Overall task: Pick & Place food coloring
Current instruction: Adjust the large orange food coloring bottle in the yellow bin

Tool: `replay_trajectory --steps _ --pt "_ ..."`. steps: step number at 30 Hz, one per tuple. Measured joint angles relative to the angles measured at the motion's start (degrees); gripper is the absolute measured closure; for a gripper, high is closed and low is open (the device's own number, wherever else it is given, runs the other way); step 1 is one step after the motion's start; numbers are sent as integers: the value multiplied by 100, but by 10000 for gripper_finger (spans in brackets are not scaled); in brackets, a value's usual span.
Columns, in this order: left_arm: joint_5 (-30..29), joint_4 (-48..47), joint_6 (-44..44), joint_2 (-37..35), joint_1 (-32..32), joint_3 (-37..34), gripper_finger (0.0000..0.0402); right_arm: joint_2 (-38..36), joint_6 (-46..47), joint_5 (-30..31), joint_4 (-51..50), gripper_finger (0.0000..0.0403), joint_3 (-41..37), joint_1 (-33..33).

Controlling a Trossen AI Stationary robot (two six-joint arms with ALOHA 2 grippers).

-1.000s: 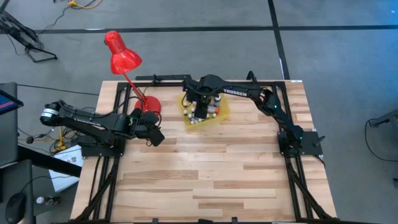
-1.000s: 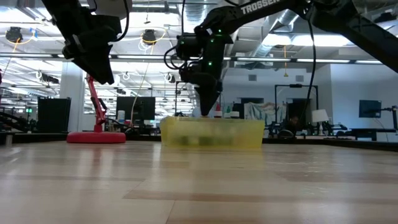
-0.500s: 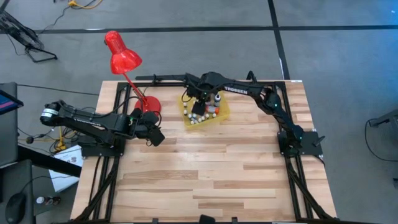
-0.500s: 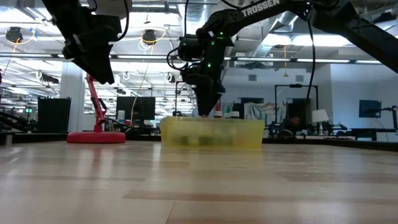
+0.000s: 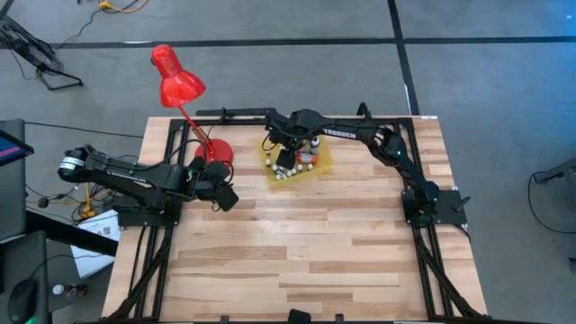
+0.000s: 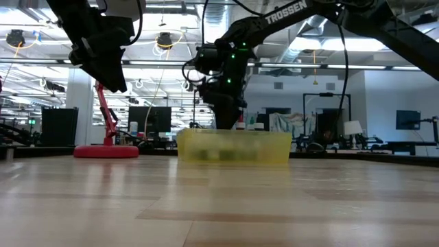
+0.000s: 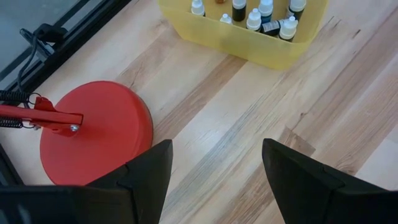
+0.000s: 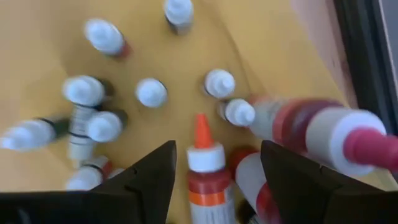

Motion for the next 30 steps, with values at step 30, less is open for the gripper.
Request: replay_trajectory --steps 30 --pt "24 2 -5 0 1 0 161 0 -455 451 216 182 -550 88"
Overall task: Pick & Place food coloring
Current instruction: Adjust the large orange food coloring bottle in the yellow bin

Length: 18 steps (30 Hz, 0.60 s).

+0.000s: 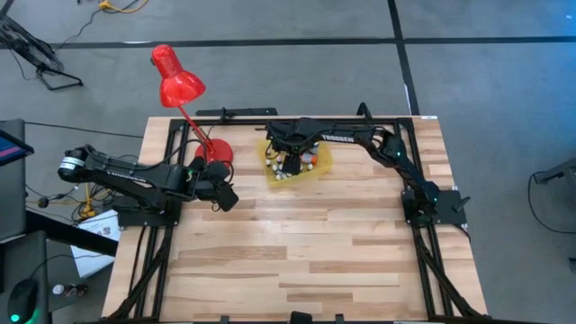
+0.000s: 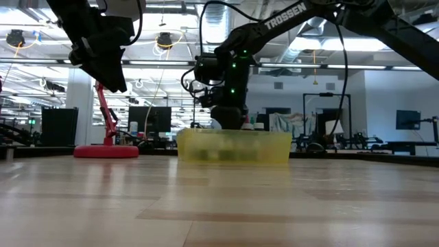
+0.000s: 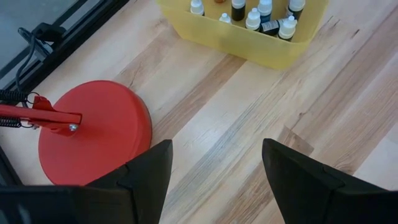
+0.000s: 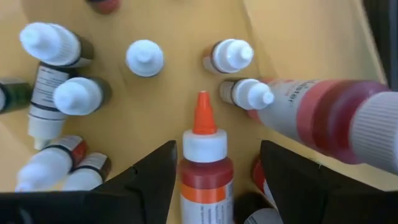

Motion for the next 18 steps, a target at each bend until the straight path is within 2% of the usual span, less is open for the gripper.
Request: replay_trajectory --steps 5,18 --pt "0 0 -41 0 2 0 161 0 -90 6 -47 182 2 -5" --pt "22 1 -50 0 1 0 161 0 -1346 2 91 182 2 36"
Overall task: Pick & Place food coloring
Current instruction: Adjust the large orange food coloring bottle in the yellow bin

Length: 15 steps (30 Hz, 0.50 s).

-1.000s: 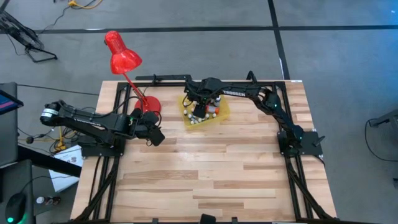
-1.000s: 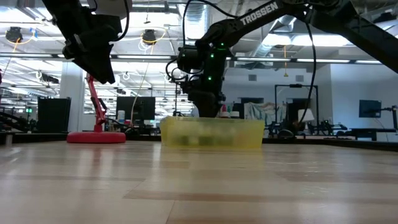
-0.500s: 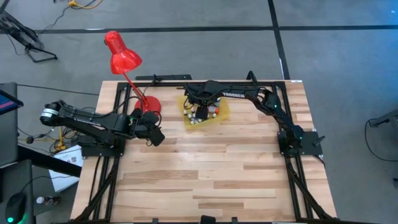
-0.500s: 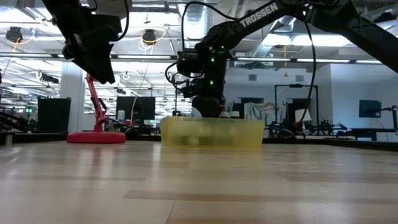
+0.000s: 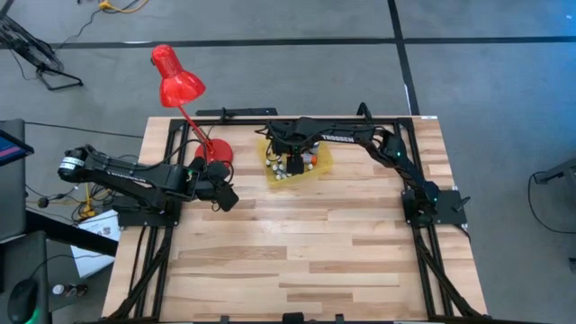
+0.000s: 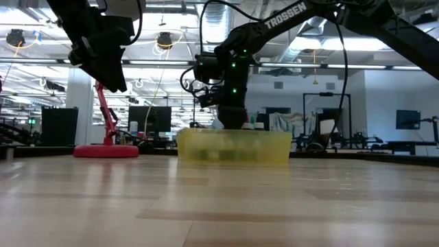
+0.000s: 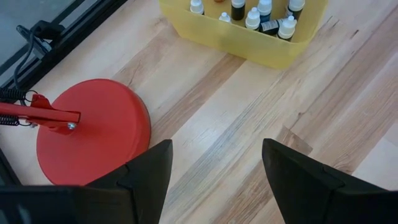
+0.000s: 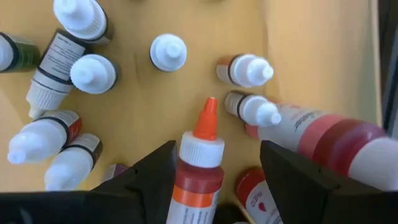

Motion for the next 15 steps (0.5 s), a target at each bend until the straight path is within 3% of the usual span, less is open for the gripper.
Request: replay_trajectory --steps 15 --pt "110 -1 0 0 0 0 161 0 -1099 -15 -458 182 4 -51"
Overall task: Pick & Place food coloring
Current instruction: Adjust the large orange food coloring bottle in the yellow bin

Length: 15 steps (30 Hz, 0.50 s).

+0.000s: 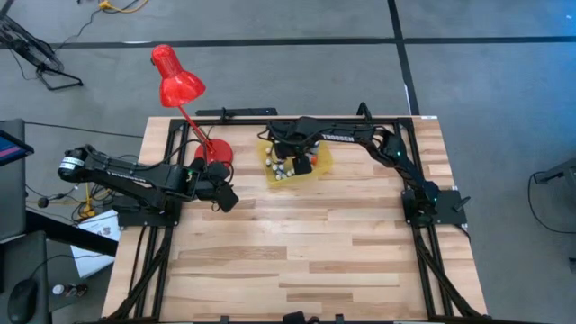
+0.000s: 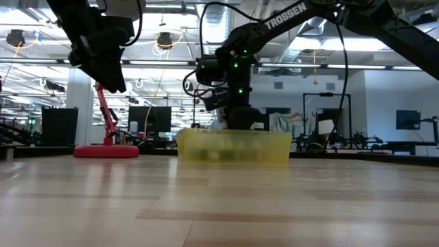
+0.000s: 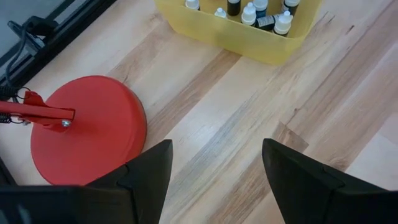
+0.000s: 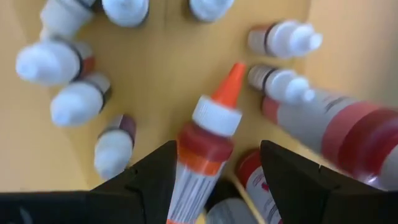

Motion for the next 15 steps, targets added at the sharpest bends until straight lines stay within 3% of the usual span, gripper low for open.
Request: replay_trajectory --steps 15 --pt "34 -2 105 0 -1 0 161 0 662 -143 -942 182 2 -119"
